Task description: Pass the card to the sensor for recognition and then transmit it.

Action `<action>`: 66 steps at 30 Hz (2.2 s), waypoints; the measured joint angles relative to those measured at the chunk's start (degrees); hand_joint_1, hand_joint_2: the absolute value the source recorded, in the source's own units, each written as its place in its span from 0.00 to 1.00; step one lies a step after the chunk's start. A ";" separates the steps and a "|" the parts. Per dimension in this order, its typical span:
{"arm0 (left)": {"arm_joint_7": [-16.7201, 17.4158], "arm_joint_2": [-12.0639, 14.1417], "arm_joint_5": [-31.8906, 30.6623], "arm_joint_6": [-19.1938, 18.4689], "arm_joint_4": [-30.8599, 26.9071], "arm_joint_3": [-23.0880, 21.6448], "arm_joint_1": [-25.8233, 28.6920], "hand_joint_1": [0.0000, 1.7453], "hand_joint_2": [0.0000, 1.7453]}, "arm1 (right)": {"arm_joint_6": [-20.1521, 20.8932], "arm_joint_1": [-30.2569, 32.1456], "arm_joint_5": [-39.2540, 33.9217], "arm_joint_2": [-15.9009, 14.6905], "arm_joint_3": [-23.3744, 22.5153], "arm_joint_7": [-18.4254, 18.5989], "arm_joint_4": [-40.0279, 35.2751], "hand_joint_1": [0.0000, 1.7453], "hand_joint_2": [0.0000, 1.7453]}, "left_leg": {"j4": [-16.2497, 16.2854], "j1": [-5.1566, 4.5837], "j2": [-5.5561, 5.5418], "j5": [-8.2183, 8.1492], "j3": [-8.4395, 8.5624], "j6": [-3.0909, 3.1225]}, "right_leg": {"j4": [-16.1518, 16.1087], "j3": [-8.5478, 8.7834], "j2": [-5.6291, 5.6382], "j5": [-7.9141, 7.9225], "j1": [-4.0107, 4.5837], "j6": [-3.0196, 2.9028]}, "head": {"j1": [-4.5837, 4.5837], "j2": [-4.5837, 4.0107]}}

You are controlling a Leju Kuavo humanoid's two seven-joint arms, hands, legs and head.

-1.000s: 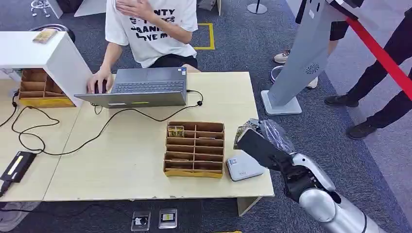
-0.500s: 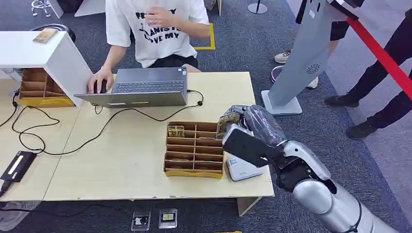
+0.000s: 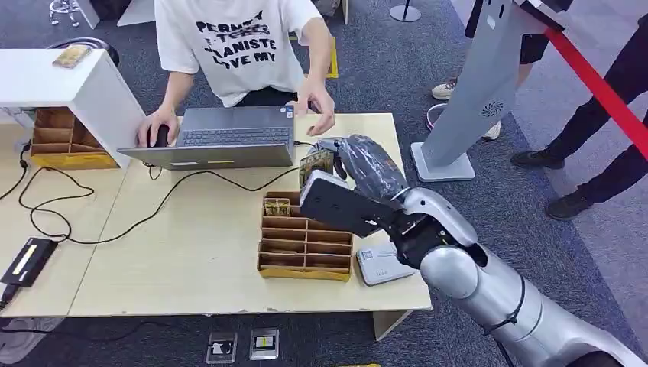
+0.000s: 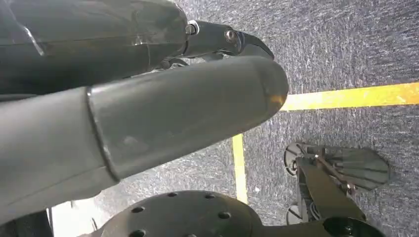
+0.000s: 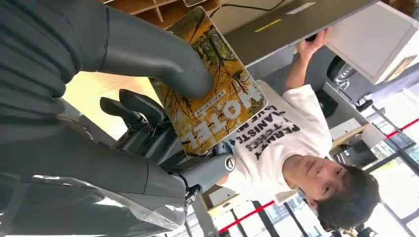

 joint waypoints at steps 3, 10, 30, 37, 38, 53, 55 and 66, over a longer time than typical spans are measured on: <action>0.00 0.02 -0.44 -0.15 0.00 -0.30 -0.02 0.00 0.00 | 0.09 -1.47 0.79 1.53 0.74 -0.29 2.19 1.00 1.00 | 0.00 0.00 0.00 0.00 -0.01 0.00 | 0.00 -0.01 0.00 0.00 0.00 0.00 | -0.02 0.00; 0.07 0.00 -0.35 -0.17 0.00 -0.87 -0.04 0.00 0.00 | -1.51 -6.85 2.25 7.24 2.71 -3.91 13.30 1.00 1.00 | 0.00 0.01 0.00 0.03 0.00 -0.04 | 0.02 -0.01 -0.02 0.00 0.01 0.00 | -0.02 0.00; 0.11 0.04 -0.33 -0.07 0.00 -1.31 0.01 0.00 0.00 | -6.16 -11.83 3.26 15.91 6.30 -7.80 34.93 1.00 1.00 | 0.02 0.01 -0.01 0.05 0.00 -0.01 | 0.01 -0.04 0.00 0.00 0.01 0.00 | 0.00 0.00; 0.11 0.07 -0.09 -0.02 0.00 -1.33 0.01 0.00 0.00 | -6.16 -12.17 2.78 16.50 6.56 -8.39 37.58 0.02 1.00 | 0.02 0.01 -0.01 0.05 -0.01 -0.01 | 0.01 -0.05 0.00 0.00 0.01 -0.01 | 0.00 0.00; 0.11 0.07 0.06 0.02 0.00 -1.33 0.01 0.00 0.00 | -6.16 -12.20 2.69 16.70 6.63 -8.55 38.06 0.00 1.00 | 0.02 0.01 -0.01 0.05 -0.01 -0.01 | 0.01 -0.06 0.01 0.00 0.01 -0.01 | 0.00 0.00; 0.11 0.04 0.48 0.31 0.00 -1.33 0.03 0.00 0.00 | -6.75 -12.56 1.29 17.51 7.91 -10.93 41.62 0.00 1.00 | 0.03 0.01 0.00 0.06 0.00 -0.01 | 0.02 -0.06 0.01 0.02 0.01 -0.04 | 0.00 0.00; 0.11 0.04 0.48 0.28 0.00 -1.33 0.03 0.00 0.00 | -6.99 -12.56 1.14 17.62 7.91 -11.04 41.86 0.00 1.00 | 0.03 0.01 -0.01 0.06 0.00 -0.01 | 0.01 -0.06 0.00 0.02 0.01 -0.04 | 0.00 0.00; 0.26 0.04 0.81 0.24 0.00 -1.35 0.04 0.00 0.00 | -9.31 -12.50 -0.04 17.42 7.96 -10.29 42.03 0.00 1.00 | 0.04 0.01 0.00 0.06 0.01 -0.01 | 0.01 -0.08 0.02 0.03 0.01 -0.05 | 0.00 0.00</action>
